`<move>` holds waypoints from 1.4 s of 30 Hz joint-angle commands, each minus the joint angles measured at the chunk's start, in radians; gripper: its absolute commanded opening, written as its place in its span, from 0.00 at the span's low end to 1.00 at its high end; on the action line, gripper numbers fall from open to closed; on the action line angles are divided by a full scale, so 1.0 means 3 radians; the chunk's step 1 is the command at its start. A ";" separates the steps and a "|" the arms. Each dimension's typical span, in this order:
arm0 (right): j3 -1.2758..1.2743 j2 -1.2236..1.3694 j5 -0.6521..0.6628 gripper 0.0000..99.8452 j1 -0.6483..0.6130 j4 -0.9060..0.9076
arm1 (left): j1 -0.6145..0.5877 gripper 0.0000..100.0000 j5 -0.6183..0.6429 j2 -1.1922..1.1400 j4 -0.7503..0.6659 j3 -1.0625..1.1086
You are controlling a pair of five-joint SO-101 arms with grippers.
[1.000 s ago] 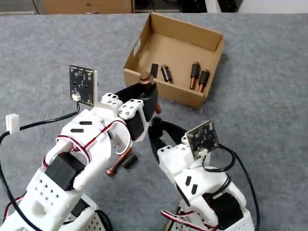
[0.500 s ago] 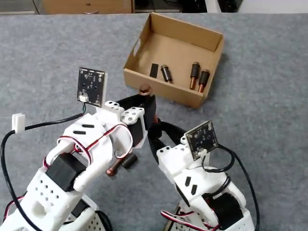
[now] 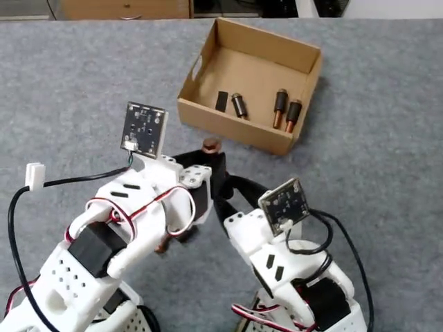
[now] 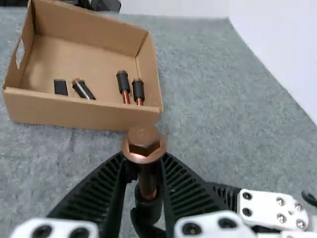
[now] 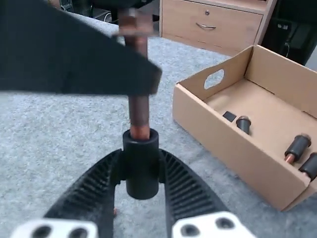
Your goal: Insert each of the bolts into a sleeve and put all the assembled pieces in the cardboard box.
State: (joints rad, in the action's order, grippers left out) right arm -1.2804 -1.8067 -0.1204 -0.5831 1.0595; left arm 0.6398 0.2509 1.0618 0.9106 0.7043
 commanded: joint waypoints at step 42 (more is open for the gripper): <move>0.0248 -0.0391 0.0153 0.00 0.0253 0.0230 | 0.0230 0.36 -0.0384 0.0023 0.0097 0.0102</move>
State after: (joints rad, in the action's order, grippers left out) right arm -1.2451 -1.8067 -0.0806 -0.5585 1.1469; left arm 0.7043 0.1312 1.0587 0.9597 0.7518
